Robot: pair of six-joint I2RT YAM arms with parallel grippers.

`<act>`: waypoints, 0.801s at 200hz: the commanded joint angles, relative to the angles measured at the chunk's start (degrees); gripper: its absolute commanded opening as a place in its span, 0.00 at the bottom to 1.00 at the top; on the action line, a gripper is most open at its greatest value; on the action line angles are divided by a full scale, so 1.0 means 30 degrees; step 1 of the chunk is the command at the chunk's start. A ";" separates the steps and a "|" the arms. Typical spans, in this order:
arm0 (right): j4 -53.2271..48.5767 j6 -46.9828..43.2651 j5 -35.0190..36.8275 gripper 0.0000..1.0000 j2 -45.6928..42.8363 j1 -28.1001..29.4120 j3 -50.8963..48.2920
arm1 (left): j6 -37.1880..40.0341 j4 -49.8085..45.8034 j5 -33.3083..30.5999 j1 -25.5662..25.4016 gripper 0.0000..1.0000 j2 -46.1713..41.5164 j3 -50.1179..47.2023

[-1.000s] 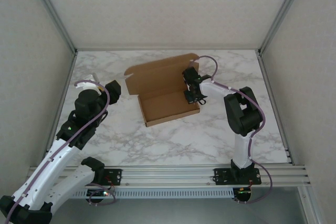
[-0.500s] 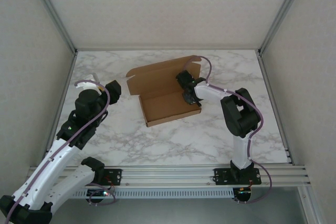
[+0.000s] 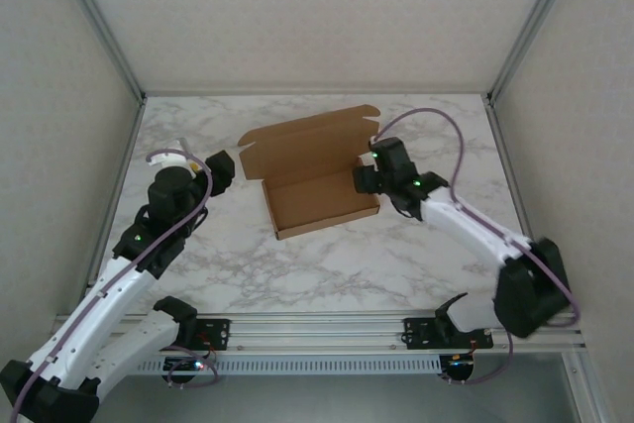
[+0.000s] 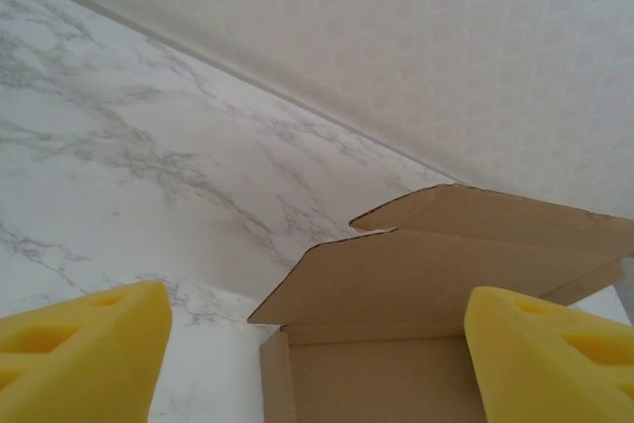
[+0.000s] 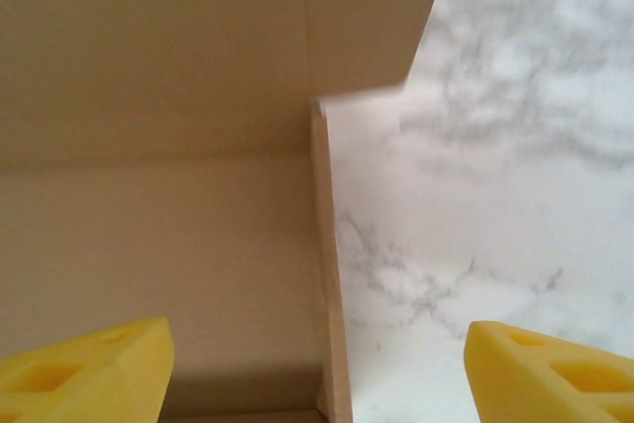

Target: Fold the paper box

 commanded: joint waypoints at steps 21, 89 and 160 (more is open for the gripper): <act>0.5016 0.0186 -0.1764 0.76 -0.3435 -0.0746 -0.2039 | -0.3698 0.0659 -0.3304 0.0171 0.71 0.0269 -0.0206; 0.3206 -0.3292 -0.4644 0.72 -0.4472 -0.0872 -0.1073 | 0.4116 0.2540 0.3453 0.0232 0.79 0.0347 -0.0430; 1.0756 -0.6002 -0.8520 0.76 -0.3160 -0.4651 -0.4553 | 0.5473 0.5066 0.2386 0.0258 0.79 0.0596 -0.2818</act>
